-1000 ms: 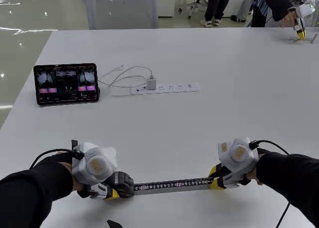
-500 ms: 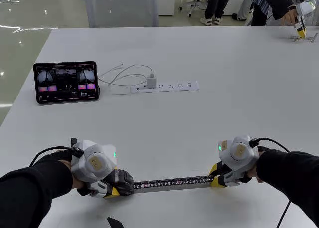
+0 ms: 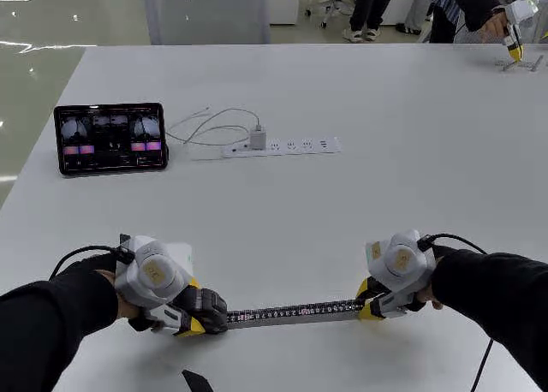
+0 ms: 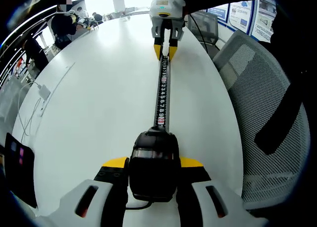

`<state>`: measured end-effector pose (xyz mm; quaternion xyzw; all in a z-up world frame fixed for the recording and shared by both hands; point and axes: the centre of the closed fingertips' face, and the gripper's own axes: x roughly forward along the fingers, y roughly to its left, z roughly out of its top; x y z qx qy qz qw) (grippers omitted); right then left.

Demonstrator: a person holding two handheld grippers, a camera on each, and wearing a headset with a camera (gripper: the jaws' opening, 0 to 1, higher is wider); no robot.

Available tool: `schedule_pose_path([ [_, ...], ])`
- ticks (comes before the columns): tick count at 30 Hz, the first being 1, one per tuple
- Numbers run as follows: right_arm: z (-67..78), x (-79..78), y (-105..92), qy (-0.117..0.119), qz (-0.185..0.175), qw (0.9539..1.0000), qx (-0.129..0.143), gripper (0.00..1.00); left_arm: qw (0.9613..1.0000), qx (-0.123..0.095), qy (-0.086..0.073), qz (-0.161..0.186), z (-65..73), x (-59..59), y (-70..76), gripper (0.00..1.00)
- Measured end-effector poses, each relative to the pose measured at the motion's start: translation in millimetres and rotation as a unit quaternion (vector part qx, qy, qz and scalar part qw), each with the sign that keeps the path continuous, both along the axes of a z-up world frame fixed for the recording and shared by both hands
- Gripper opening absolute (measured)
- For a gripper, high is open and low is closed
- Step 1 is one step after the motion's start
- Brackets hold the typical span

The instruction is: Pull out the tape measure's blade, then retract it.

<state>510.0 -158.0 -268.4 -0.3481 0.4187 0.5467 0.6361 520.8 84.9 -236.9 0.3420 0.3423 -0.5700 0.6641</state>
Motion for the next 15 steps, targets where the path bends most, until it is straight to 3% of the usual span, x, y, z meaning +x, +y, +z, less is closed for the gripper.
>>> schedule_pose_path([
  [4, 0.1, -0.9, 0.3, -0.004, 0.000, 1.0000, -0.003, 0.12, 1.0000, 0.001, -0.001, 0.001, 0.4, 1.0, 0.1, 0.32],
  [6, 0.4, -1.6, 0.2, -0.018, 0.019, 0.9996, -0.007, 0.12, 1.0000, 0.001, 0.000, 0.000, 0.8, 0.3, 0.2, 0.33],
  [15, 1.3, -1.5, -0.8, -0.022, 0.026, 0.9993, -0.013, 0.13, 0.9999, 0.011, 0.008, -0.005, 6.1, 0.9, 4.4, 0.35],
])
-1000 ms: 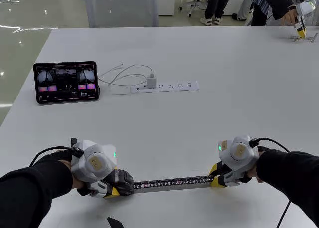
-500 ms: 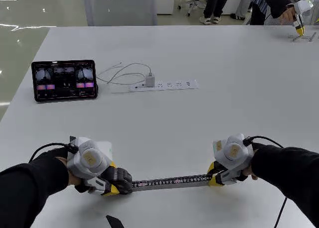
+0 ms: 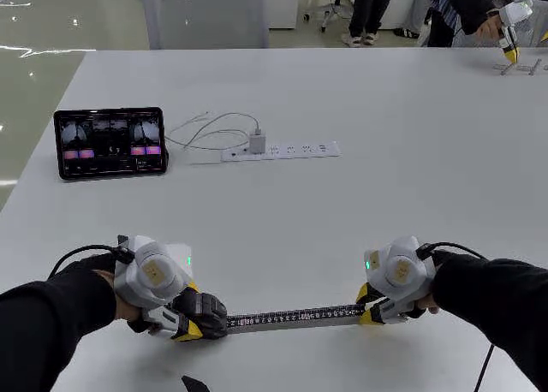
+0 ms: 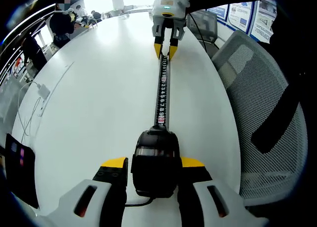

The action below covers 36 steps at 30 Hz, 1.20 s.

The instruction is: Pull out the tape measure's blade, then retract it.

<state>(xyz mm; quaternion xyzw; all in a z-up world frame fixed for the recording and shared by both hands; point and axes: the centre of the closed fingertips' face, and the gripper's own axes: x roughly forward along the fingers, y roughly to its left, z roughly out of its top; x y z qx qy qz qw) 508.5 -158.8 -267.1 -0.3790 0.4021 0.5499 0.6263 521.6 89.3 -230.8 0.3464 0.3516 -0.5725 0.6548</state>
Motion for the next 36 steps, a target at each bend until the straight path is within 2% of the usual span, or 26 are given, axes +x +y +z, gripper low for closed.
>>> schedule_pose_path([
  [5, 4.3, -0.6, -1.6, 0.003, 0.003, 1.0000, 0.002, 0.13, 1.0000, -0.004, -0.001, -0.004, 7.5, 1.2, 1.6, 0.36],
  [10, 8.5, -2.0, -2.2, 0.007, 0.004, 1.0000, 0.002, 0.16, 0.9999, -0.007, -0.010, -0.012, 18.0, 2.1, 1.4, 0.38],
  [15, 13.0, -1.1, 0.7, 0.006, -0.002, 0.9999, 0.012, 0.18, 0.9999, -0.011, -0.001, 0.010, 21.8, 5.0, 7.9, 0.48],
  [18, 14.6, -1.7, 1.0, 0.005, -0.004, 0.9999, 0.014, 0.20, 0.9997, -0.012, 0.002, 0.020, 20.3, 6.2, 13.4, 0.49],
  [24, 17.6, -2.4, 0.1, 0.008, -0.024, 0.9994, 0.023, 0.27, 0.9983, -0.027, 0.017, 0.049, 21.9, 1.9, 13.5, 0.53],
  [27, 22.4, 5.2, 0.0, -0.003, -0.069, 0.9965, 0.046, 0.27, 0.9973, -0.038, 0.019, 0.061, 21.9, -0.5, 12.7, 0.56],
  [28, 24.6, 9.7, 0.3, -0.011, -0.082, 0.9950, 0.057, 0.26, 0.9964, -0.042, 0.024, 0.070, 21.9, -1.1, 12.6, 0.57],
  [31, 31.2, 16.6, -2.4, -0.014, -0.143, 0.9856, 0.089, 0.30, 0.9918, -0.059, 0.036, 0.107, 22.4, -0.5, 14.8, 0.61],
  [33, 35.7, 19.1, -4.5, -0.024, -0.165, 0.9803, 0.106, 0.32, 0.9864, -0.072, 0.045, 0.141, 23.4, -0.4, 16.7, 0.64],
  [35, 35.9, 17.1, -7.6, -0.021, -0.179, 0.9771, 0.114, 0.34, 0.9816, -0.086, 0.046, 0.164, 25.0, 1.7, 18.5, 0.67],
  [36, 36.1, 14.3, -9.4, -0.018, -0.187, 0.9753, 0.117, 0.35, 0.9777, -0.093, 0.046, 0.182, 25.2, 3.9, 21.5, 0.68],
])
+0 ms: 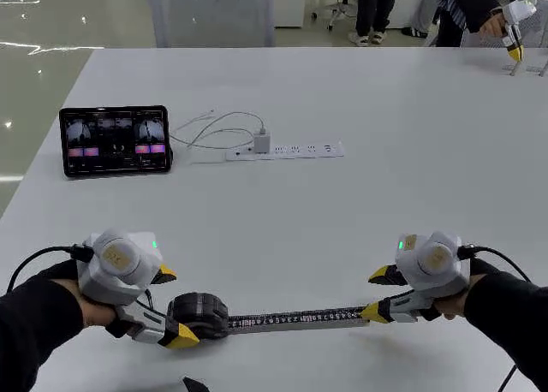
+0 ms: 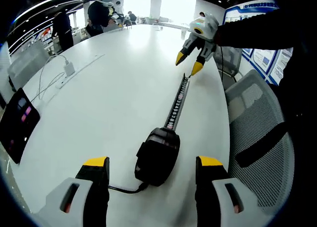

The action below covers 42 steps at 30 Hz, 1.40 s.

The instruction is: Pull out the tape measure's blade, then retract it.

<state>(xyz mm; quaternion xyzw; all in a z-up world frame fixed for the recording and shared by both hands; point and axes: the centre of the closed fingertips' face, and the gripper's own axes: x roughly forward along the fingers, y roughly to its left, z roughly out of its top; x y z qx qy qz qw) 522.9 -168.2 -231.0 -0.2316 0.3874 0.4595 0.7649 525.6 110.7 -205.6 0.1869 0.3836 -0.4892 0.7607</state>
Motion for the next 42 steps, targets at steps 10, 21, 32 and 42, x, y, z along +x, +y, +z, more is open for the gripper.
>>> schedule_pose_path([
  [10, -4.4, -20.3, -12.2, 0.011, -0.035, 0.9992, 0.016, 0.42, 0.9954, -0.032, -0.011, 0.089, 4.8, 10.5, 20.3, 0.76],
  [21, 0.9, -32.4, -18.4, 0.009, -0.080, 0.9957, 0.044, 0.55, 0.9864, -0.066, -0.016, 0.150, 9.9, 3.5, 35.4, 0.86],
  [32, 13.3, -36.4, -33.3, -0.023, -0.116, 0.9912, 0.060, 0.62, 0.9785, -0.066, -0.035, 0.192, 9.1, -5.8, 63.3, 0.91],
  [42, 22.5, -49.2, -45.5, -0.042, -0.147, 0.9847, 0.084, 0.80, 0.9732, -0.074, -0.075, 0.204, 15.0, -17.3, 87.0, 0.99],
])
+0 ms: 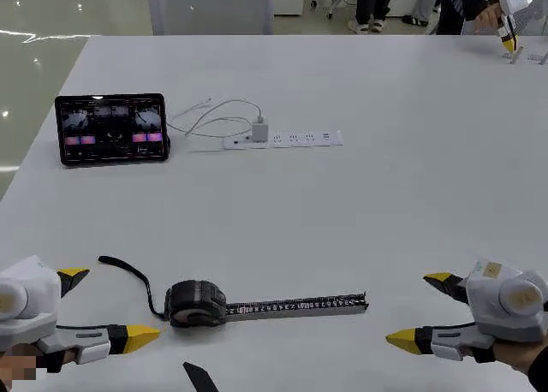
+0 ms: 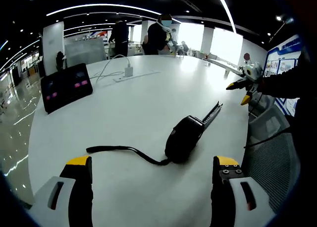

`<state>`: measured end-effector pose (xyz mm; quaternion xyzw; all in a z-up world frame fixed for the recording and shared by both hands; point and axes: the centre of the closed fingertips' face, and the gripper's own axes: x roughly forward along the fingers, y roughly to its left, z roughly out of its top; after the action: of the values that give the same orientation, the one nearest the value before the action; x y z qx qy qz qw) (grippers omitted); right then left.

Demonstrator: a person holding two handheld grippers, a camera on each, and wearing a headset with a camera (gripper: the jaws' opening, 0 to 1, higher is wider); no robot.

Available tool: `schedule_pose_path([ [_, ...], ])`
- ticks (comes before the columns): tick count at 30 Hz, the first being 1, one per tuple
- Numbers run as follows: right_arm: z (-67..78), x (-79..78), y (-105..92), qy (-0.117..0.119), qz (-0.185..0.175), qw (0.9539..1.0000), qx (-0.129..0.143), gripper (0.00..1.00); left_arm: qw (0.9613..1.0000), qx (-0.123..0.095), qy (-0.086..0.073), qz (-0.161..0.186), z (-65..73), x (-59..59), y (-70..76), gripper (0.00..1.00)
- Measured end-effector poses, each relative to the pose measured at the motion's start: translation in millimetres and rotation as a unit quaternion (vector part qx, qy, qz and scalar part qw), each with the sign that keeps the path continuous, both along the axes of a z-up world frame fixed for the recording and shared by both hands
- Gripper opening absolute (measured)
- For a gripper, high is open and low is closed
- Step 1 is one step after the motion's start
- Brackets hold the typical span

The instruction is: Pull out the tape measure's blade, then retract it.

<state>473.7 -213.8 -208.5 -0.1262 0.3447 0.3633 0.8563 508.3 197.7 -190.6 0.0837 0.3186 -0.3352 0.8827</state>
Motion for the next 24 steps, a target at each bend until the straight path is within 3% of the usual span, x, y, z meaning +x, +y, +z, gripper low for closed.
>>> schedule_pose_path([
  [1, 0.7, -2.5, -2.3, -0.001, -0.005, 1.0000, 0.003, 0.81, 0.9998, 0.018, 0.001, 0.010, -1.9, -1.8, 9.2, 0.99],
  [4, 1.4, -10.2, -8.5, -0.008, -0.006, 0.9999, -0.005, 0.81, 0.9996, 0.004, -0.009, 0.025, 4.0, -5.4, 17.7, 0.99],
  [8, 5.8, -19.4, -13.6, -0.006, -0.025, 0.9996, 0.012, 0.89, 0.9993, 0.001, -0.013, 0.034, 5.8, -14.0, 26.8, 0.99],
  [16, 8.5, -35.7, -34.1, -0.007, -0.049, 0.9987, 0.012, 0.98, 0.9997, 0.008, -0.009, 0.024, 2.1, -31.7, 31.8, 0.99],
  [18, 8.7, -36.9, -44.4, -0.012, -0.058, 0.9982, 0.002, 0.99, 0.9997, 0.004, -0.008, 0.024, 4.0, -36.4, 31.9, 0.99],
  [20, 11.7, -36.3, -50.5, -0.013, -0.080, 0.9966, 0.013, 0.99, 0.9997, 0.003, -0.009, 0.024, 4.6, -40.6, 31.7, 0.99],
  [24, 14.5, -38.1, -53.3, -0.019, -0.085, 0.9961, 0.014, 0.99, 0.9995, 0.006, -0.010, 0.028, 4.5, -44.5, 32.9, 0.99],
])
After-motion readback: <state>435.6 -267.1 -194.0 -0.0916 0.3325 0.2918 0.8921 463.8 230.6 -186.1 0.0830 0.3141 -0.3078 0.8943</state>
